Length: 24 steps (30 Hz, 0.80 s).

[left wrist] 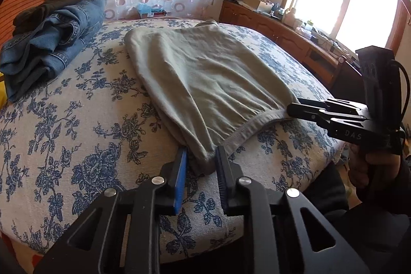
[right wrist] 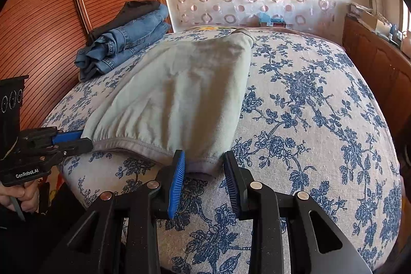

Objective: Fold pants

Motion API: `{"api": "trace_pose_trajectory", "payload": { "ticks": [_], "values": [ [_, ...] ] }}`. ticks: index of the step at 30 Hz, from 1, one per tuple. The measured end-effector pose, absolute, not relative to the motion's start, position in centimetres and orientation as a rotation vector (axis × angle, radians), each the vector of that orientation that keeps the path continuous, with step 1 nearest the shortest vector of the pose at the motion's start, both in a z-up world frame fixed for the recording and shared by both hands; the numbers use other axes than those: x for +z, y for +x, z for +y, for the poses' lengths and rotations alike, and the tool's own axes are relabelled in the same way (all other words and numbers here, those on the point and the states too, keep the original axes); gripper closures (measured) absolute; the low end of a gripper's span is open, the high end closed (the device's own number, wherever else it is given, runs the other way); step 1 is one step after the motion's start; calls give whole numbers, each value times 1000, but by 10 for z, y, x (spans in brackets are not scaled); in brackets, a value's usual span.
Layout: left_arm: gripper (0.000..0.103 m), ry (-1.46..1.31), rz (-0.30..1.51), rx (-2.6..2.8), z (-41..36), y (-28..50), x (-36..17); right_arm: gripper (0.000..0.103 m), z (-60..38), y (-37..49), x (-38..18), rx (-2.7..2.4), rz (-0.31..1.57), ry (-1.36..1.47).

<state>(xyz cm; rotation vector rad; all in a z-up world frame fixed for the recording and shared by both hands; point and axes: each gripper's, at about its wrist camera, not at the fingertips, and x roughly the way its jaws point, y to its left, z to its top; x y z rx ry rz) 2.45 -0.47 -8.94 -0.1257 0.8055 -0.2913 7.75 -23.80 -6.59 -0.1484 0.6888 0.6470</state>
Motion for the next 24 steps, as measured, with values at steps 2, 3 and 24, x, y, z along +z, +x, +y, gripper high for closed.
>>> {"api": "trace_pose_trajectory", "payload": {
  "ticks": [2, 3, 24],
  "values": [
    [85, -130, 804, -299, -5, 25, -89, 71, -238, 78, -66, 649, 691, -143],
    [86, -133, 802, -302, -4, 24, -89, 71, -239, 78, -67, 652, 693, -141],
    [93, -173, 750, -292, 20, 4, -67, 91, -244, 48, -41, 777, 645, -149]
  ]
}}
